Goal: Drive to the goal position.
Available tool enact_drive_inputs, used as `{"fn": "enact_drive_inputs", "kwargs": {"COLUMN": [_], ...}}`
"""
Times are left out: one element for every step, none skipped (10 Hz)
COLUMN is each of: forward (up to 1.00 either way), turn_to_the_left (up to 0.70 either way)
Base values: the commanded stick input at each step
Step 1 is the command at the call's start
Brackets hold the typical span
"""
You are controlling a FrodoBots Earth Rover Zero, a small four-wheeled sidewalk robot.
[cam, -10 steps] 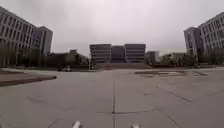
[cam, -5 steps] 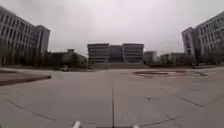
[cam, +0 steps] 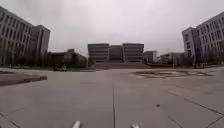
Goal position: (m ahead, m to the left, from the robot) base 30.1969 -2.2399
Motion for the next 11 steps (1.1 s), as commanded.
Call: {"fn": "enact_drive_inputs", "kwargs": {"forward": [0.70,0.70,0.70,0.70,0.70,0.70,0.70,0.70,0.70,0.70,0.70], "turn_to_the_left": [0.00,0.00,0.00,0.00,0.00,0.00,0.00,0.00,0.00,0.00,0.00]}}
